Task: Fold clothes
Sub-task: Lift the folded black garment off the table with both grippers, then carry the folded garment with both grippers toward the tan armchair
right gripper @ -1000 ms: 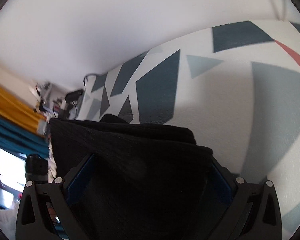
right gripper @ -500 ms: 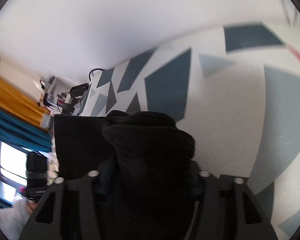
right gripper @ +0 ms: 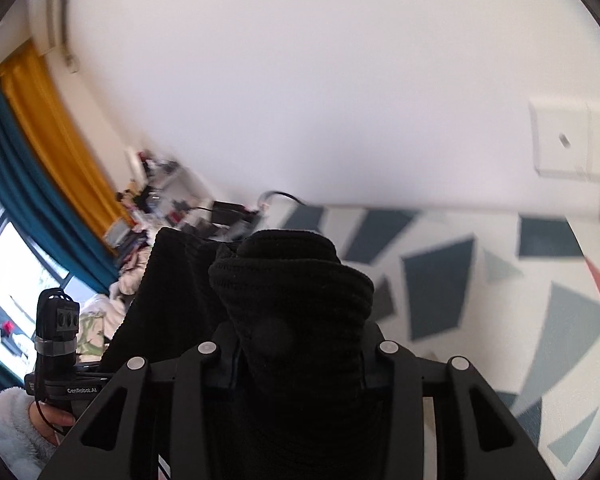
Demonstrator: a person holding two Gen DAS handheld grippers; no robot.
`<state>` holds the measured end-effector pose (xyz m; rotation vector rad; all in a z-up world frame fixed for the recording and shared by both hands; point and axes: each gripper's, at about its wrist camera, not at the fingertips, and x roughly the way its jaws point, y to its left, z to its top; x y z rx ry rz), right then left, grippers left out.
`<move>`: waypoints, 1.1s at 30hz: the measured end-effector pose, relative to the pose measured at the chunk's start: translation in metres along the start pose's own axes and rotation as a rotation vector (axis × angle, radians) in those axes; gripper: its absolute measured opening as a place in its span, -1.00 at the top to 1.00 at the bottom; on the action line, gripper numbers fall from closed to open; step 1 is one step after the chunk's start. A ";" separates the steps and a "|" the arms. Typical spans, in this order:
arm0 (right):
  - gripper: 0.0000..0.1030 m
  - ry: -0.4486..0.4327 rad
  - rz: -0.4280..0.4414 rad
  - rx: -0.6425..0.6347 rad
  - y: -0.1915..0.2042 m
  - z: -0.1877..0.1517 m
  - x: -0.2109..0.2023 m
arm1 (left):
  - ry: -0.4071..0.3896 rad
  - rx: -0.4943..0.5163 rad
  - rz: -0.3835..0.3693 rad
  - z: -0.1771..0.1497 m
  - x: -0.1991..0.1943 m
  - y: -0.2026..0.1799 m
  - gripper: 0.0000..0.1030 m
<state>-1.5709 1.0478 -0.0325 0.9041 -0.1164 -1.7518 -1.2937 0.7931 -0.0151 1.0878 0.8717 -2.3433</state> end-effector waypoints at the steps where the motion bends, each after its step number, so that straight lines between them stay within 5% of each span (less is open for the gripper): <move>1: 0.21 -0.006 0.014 -0.025 0.013 0.004 0.000 | -0.026 -0.017 0.003 -0.002 -0.015 0.013 0.04; 3: 0.21 -0.015 0.043 -0.077 0.042 0.012 0.002 | -0.077 -0.057 0.010 -0.010 -0.049 0.051 0.04; 6: 0.21 -0.003 0.105 -0.162 0.094 0.020 0.013 | -0.144 -0.130 0.031 -0.050 -0.082 0.052 0.04; 13: 0.21 0.097 0.266 -0.356 0.245 -0.003 0.076 | -0.283 -0.340 0.116 -0.133 -0.198 0.171 0.04; 24: 0.22 0.357 0.519 -0.567 0.503 -0.132 0.186 | -0.445 -0.717 0.350 -0.317 -0.358 0.343 0.04; 33: 0.22 0.526 0.704 -0.690 0.650 -0.215 0.265 | -0.506 -0.926 0.501 -0.391 -0.434 0.428 0.04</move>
